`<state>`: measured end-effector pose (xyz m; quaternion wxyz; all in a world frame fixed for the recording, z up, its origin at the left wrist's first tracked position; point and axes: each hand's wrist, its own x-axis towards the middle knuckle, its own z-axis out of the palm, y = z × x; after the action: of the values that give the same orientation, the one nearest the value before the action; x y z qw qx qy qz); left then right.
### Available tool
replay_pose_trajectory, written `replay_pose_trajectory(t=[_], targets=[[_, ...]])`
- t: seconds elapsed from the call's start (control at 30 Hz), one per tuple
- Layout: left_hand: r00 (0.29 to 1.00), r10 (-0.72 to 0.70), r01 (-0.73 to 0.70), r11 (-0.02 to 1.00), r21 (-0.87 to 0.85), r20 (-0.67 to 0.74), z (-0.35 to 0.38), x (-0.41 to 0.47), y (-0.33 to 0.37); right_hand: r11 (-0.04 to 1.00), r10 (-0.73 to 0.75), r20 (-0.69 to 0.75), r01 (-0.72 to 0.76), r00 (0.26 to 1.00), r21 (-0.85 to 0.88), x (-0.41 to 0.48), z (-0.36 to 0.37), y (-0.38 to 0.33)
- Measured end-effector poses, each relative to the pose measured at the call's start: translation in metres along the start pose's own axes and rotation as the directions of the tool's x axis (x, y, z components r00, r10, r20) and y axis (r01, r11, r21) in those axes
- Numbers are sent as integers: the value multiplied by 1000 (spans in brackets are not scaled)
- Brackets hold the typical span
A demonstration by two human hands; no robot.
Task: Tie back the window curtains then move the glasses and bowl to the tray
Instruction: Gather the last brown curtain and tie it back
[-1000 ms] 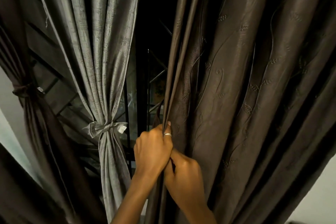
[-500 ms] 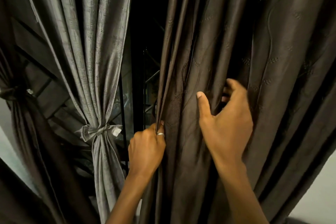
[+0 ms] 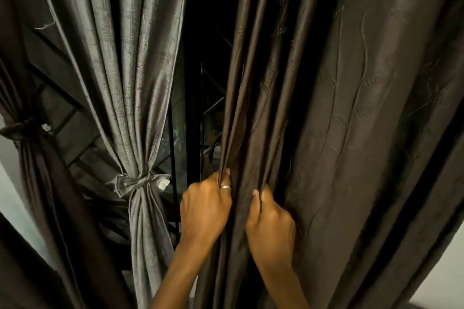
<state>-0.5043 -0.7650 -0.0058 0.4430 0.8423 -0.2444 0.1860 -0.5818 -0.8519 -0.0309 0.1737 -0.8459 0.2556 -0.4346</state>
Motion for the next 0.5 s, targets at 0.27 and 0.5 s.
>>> replay_pose_trajectory(t=[0.27,0.5], targets=[[998,51,-48,997,-62,48,2,-7,5,991,-99,149,112,984,-75,-12,5,-21],[990,92,-77,988,-133,111,0,-7,1,985,-161,161,149,974,83,-22,8,-19]])
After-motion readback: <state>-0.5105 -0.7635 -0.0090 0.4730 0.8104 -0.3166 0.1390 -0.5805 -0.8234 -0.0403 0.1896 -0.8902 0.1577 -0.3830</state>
